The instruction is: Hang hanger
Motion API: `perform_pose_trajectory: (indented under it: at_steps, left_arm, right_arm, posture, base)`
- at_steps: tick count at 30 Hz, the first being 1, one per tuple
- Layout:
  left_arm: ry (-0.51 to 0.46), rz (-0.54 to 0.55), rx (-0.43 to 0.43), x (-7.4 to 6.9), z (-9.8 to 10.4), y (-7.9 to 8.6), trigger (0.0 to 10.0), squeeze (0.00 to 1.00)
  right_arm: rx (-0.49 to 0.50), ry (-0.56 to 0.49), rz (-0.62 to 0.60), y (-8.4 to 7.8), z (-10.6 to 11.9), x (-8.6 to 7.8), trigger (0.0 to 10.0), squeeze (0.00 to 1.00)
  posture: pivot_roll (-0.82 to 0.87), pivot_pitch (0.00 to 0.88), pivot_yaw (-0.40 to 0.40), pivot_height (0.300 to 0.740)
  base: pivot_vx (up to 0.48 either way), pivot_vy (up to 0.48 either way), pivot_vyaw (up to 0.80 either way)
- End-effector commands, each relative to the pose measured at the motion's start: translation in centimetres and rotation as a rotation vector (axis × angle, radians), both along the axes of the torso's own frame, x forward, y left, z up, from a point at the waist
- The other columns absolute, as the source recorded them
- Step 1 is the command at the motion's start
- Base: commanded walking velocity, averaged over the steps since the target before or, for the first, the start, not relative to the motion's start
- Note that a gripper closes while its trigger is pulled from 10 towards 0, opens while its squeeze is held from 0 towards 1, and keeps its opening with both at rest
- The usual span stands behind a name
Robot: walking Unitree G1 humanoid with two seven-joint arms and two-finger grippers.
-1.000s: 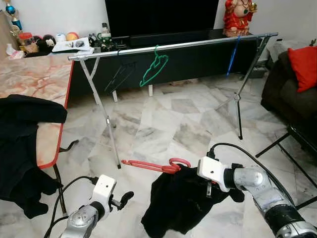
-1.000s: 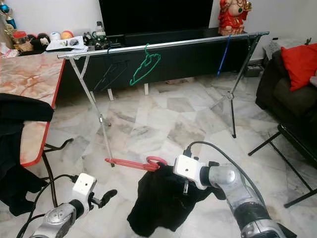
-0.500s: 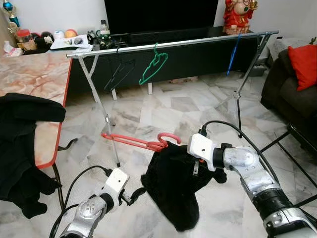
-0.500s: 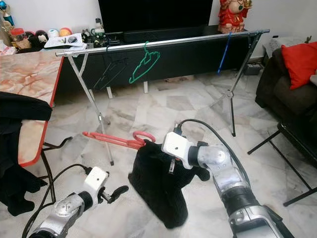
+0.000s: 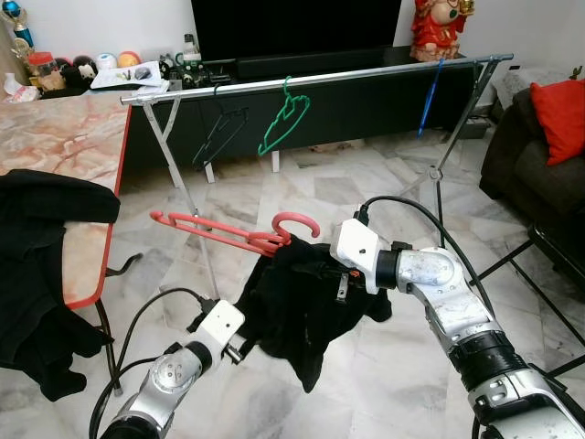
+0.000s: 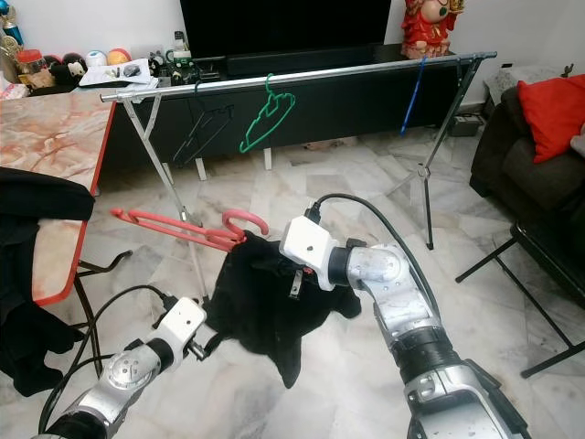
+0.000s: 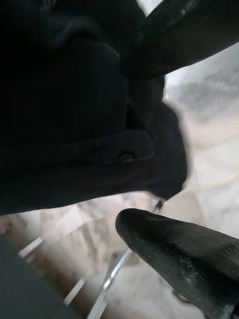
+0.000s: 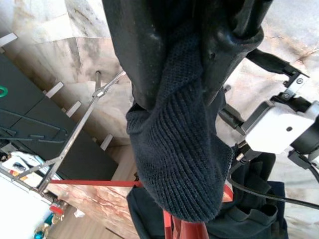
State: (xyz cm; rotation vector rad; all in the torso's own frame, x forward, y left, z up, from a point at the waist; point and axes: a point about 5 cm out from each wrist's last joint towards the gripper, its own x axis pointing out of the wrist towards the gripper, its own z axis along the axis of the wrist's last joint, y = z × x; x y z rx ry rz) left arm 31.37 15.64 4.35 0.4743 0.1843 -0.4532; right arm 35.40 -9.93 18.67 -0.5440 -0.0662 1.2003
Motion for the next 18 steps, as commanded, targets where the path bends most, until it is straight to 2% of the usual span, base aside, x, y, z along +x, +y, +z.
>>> perform_pose_trajectory:
  at_steps: [1, 7, 9, 10, 13, 18]
  left_arm:
    - [-0.01, 0.001, 0.049, 0.0, -0.2, 0.2, 10.0, 0.0]
    - [-0.055, -0.022, 0.1, 0.1, 0.0, -0.4, 10.0, 0.0]
    - [-0.064, -0.051, 0.109, 0.0, 0.0, -0.6, 10.0, 0.0]
    - [-0.062, -0.112, 0.15, -0.4, -0.3, -1.0, 10.0, 0.0]
    - [-0.071, -0.16, 0.182, -0.7, -0.5, -1.4, 10.0, 0.0]
    - [-0.074, -0.181, 0.186, -0.8, -0.6, -2.0, 10.0, 0.0]
  right_arm:
    - [0.036, -0.063, 0.021, 0.5, 2.0, 0.2, 10.0, 0.0]
    - [0.037, -0.057, 0.022, 0.7, 2.1, 0.2, 10.0, 0.0]
    - [0.037, -0.057, 0.022, 0.8, 2.1, 0.2, 10.0, 0.0]
    - [0.037, -0.057, 0.025, 0.9, 2.1, 0.2, 10.0, 0.0]
    - [0.037, -0.058, 0.028, 1.0, 2.2, 0.2, 10.0, 0.0]
    - [0.041, -0.059, 0.03, 1.2, 2.3, 0.2, 10.0, 0.0]
  posture:
    - [0.0, 0.08, 0.021, 0.74]
    - [0.0, 0.08, 0.018, 0.74]
    - [0.0, 0.08, 0.018, 0.74]
    - [0.0, 0.077, 0.016, 0.74]
    - [0.0, 0.076, 0.016, 0.74]
    - [0.0, 0.072, 0.015, 0.74]
  base:
    - [0.0, 0.0, 0.0]
    - [0.0, 0.0, 0.0]
    - [0.0, 0.0, 0.0]
    - [0.0, 0.0, 0.0]
    - [0.0, 0.0, 0.0]
    - [0.0, 0.0, 0.0]
